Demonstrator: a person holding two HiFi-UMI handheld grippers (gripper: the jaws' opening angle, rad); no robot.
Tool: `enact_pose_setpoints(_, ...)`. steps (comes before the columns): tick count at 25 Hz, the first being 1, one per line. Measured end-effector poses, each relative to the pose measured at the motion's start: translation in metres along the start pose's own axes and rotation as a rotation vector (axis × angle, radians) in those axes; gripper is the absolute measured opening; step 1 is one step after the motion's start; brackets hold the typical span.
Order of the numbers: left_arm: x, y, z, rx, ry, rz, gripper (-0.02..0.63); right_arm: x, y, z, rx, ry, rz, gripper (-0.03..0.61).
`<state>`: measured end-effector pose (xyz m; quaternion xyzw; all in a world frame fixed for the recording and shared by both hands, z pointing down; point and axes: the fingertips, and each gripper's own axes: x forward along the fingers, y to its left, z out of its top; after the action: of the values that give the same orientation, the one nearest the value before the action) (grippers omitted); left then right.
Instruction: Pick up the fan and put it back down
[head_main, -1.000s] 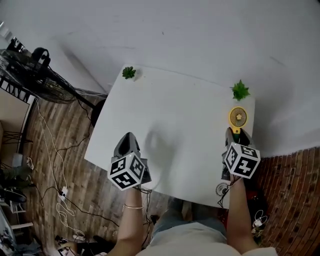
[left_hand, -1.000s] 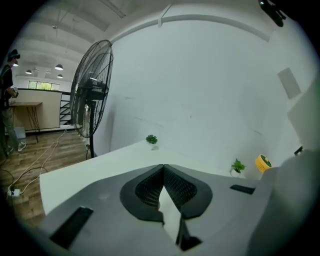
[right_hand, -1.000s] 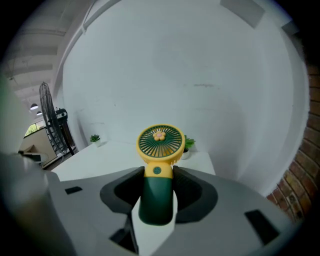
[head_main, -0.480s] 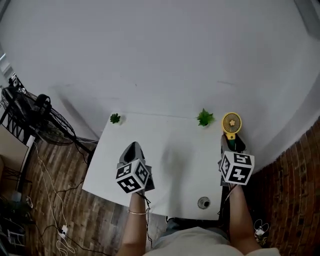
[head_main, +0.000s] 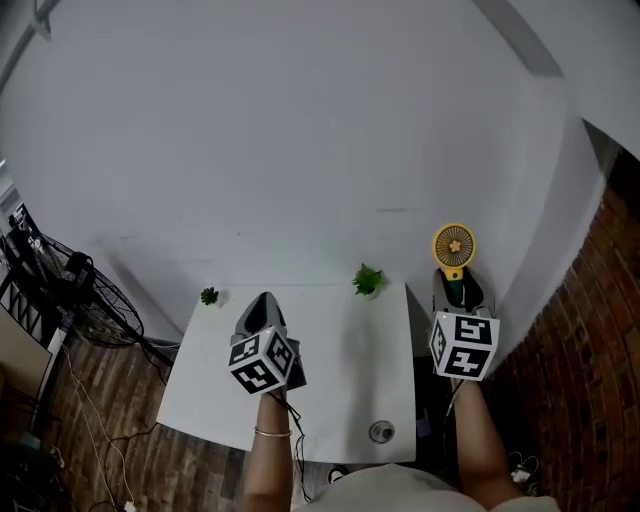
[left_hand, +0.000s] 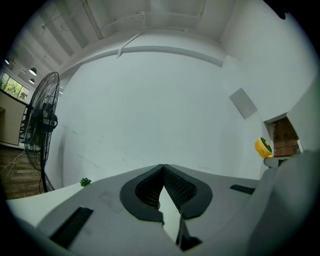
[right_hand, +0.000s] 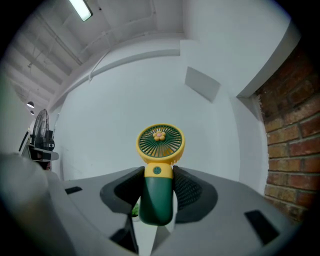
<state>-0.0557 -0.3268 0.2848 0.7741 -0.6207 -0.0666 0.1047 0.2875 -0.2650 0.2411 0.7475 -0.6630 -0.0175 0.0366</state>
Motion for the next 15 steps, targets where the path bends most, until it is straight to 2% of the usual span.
enact_pose_setpoints(9, 0.001, -0.03, 0.013, 0.017, -0.028, -0.035, 0.011, -0.011, -0.027, 0.023, 0.007, -0.061, -0.028, 0.178)
enact_pose_setpoints(15, 0.002, -0.031, 0.015, 0.028, -0.029, -0.033, 0.011, -0.009, -0.03, 0.028, 0.015, -0.074, -0.026, 0.178)
